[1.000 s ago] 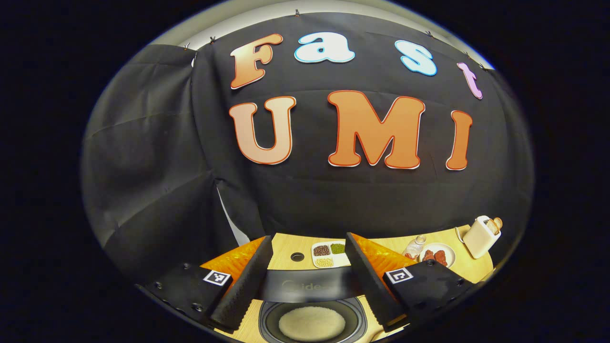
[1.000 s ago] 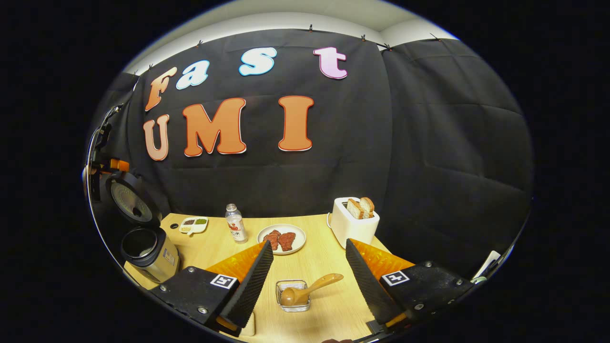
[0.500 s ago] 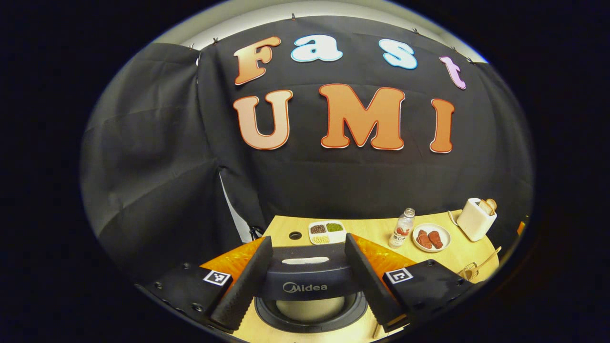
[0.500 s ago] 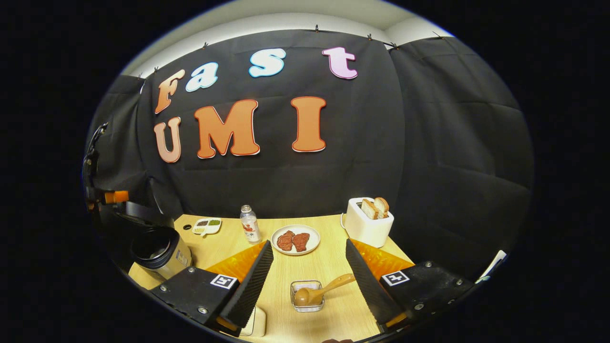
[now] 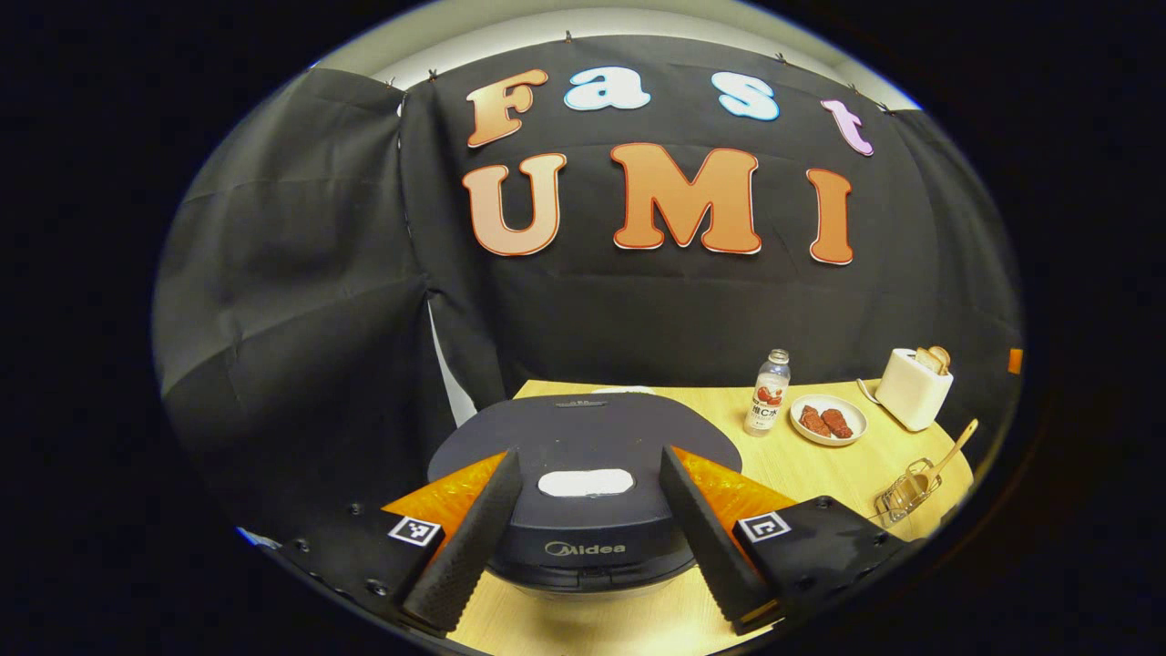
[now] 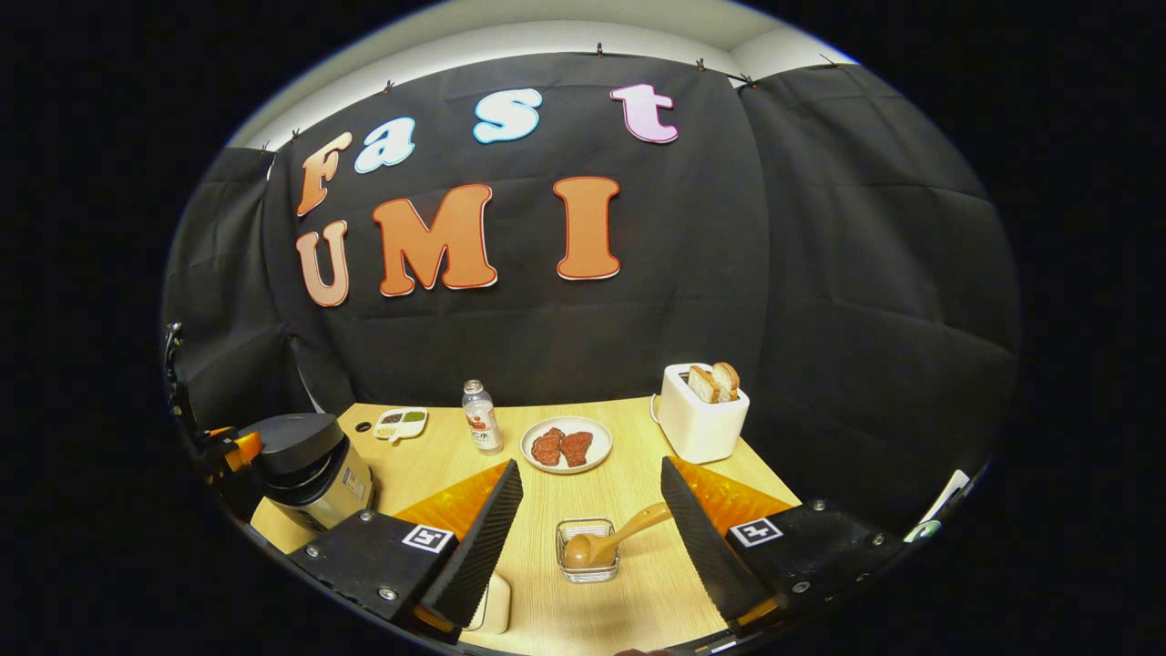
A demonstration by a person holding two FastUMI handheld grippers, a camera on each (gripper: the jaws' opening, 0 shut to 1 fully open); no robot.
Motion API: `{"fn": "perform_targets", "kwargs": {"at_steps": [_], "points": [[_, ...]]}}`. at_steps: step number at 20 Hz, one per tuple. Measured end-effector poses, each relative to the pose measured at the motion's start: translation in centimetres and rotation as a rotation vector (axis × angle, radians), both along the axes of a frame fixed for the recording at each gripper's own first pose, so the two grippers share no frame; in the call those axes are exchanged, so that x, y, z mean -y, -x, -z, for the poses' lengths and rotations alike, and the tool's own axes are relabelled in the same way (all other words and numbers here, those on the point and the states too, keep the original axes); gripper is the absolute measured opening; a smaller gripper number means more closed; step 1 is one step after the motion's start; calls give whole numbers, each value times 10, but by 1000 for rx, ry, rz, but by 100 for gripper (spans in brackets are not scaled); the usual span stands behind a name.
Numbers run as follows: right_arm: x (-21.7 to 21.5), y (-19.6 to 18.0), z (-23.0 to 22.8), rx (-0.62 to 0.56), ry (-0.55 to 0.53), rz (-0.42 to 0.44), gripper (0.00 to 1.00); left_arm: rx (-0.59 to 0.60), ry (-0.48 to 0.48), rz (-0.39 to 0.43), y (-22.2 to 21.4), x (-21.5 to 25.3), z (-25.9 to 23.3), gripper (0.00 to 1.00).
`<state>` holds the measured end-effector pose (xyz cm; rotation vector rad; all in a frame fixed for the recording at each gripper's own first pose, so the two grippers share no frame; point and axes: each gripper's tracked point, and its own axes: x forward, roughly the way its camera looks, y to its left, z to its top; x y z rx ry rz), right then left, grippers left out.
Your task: Close the left gripper, press the button to open the rice cooker; take a wooden spoon from the chopstick holder with the right hand, scoop a spoonful of rice and pour it into the rice cooker, then put the wooden spoon back into the chopstick holder.
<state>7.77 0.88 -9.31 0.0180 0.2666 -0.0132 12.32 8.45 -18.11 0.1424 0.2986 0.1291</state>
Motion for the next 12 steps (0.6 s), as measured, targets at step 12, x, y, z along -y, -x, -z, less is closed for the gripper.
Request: {"fn": "perform_targets", "kwargs": {"at_steps": [12], "points": [[13,17,6,-14,-6,14,94,-19,3,-54,4,-10,48,99]]}}
